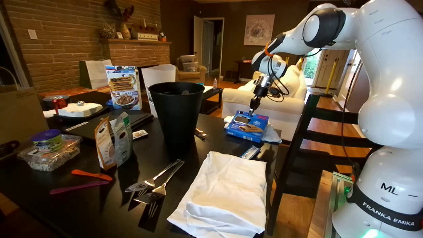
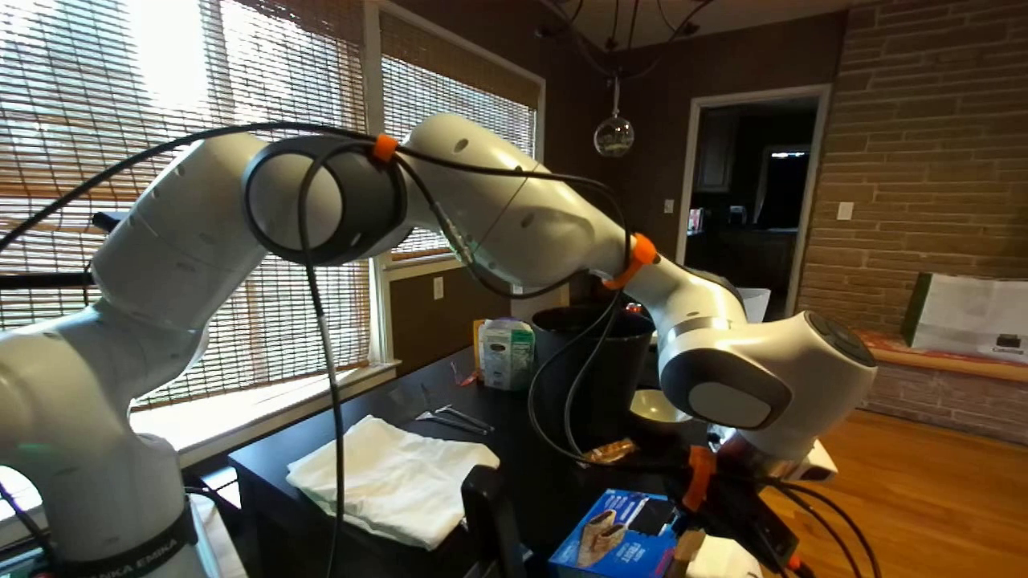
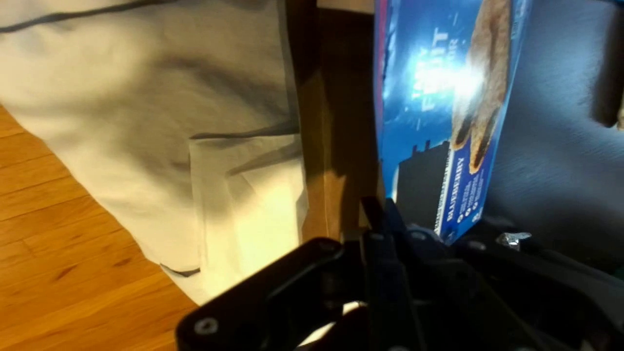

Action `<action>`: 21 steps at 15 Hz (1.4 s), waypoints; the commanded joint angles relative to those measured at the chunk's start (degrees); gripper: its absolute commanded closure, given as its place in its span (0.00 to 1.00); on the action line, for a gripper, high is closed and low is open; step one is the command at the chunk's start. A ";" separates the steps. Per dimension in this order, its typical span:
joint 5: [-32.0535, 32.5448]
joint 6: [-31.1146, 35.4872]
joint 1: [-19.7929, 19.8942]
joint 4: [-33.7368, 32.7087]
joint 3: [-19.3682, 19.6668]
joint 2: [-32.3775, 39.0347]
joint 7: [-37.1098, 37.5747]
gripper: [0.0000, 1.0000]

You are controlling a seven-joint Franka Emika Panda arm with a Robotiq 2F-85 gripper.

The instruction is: Put the chocolate bar inside the box

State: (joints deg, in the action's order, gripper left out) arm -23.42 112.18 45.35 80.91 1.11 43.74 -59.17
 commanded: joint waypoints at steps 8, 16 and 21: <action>0.34 4.70 -2.84 13.07 1.12 -12.16 -1.77 1.00; 1.15 13.60 -7.27 24.35 3.10 -18.40 -2.63 1.00; 1.17 19.05 -10.15 28.76 4.65 -20.92 -2.07 1.00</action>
State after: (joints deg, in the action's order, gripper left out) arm -23.27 127.43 37.20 105.09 4.19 26.41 -61.09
